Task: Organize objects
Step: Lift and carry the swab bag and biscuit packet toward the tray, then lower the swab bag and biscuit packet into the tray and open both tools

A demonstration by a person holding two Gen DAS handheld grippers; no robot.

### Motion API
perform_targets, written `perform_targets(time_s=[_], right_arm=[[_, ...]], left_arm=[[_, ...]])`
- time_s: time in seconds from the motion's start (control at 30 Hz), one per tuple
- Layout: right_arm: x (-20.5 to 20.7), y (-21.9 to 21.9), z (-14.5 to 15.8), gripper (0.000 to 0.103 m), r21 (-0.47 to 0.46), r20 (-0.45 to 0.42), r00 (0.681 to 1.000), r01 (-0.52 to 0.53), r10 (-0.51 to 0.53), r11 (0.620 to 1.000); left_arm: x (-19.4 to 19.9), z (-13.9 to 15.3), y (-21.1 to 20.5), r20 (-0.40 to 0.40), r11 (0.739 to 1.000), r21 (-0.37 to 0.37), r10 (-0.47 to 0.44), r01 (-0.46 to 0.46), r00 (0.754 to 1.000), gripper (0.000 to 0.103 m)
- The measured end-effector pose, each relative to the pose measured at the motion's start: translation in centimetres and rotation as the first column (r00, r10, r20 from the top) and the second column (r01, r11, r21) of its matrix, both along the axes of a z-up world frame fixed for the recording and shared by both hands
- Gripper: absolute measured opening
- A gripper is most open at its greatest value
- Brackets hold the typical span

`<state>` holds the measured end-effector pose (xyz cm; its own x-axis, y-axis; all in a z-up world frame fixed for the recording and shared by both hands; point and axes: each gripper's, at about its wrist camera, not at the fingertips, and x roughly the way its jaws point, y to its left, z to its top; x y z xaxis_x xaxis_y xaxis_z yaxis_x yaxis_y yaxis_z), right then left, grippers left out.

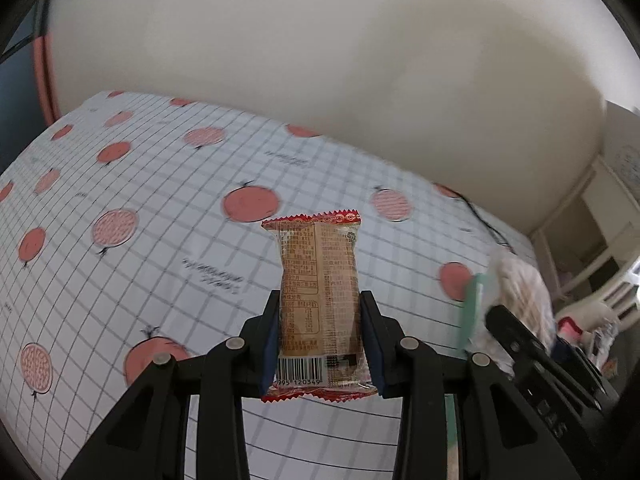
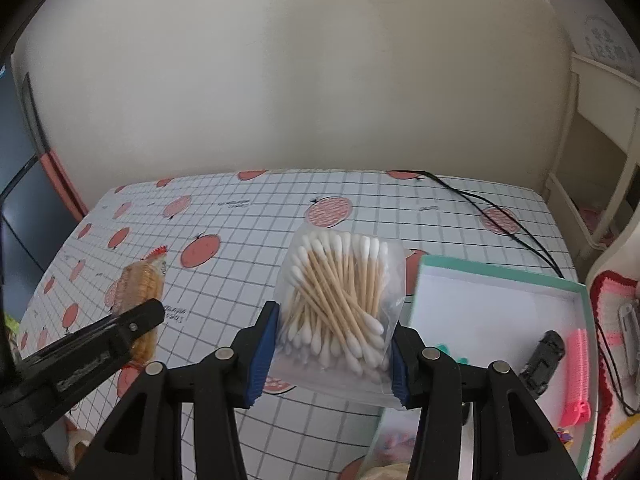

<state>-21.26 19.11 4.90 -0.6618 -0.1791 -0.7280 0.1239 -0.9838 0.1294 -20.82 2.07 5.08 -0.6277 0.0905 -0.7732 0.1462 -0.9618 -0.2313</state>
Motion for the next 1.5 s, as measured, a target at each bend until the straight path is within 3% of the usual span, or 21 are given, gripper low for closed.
perform_targets(time_s=[0.23,0.77,1.1,1.5], right_arm=[[-0.3,3.4,0.4,0.051,-0.029,-0.009,0.998,0.065,-0.065,0.997],[0.1,12.0,2.2,0.051,-0.058,-0.037,0.982,0.183,-0.186,0.981],[0.6,15.8,2.4,0.051,-0.051,-0.047,0.970,0.237,-0.240,0.970],[0.9,21.2,-0.6,0.051,-0.073,0.061,0.946,0.322,-0.318,0.944]], left_arm=[[0.7,1.9,3.6,-0.065,0.993,-0.021,-0.116,0.115,0.991,0.038],[1.8,3.1,9.6,-0.136,0.949,0.050,-0.303,0.312,0.943,0.038],[1.9,1.8,13.6,-0.113,0.927,0.052,-0.365,0.372,0.924,0.038],[2.2,-0.1,17.5,-0.075,0.905,0.022,-0.421,0.424,0.904,0.038]])
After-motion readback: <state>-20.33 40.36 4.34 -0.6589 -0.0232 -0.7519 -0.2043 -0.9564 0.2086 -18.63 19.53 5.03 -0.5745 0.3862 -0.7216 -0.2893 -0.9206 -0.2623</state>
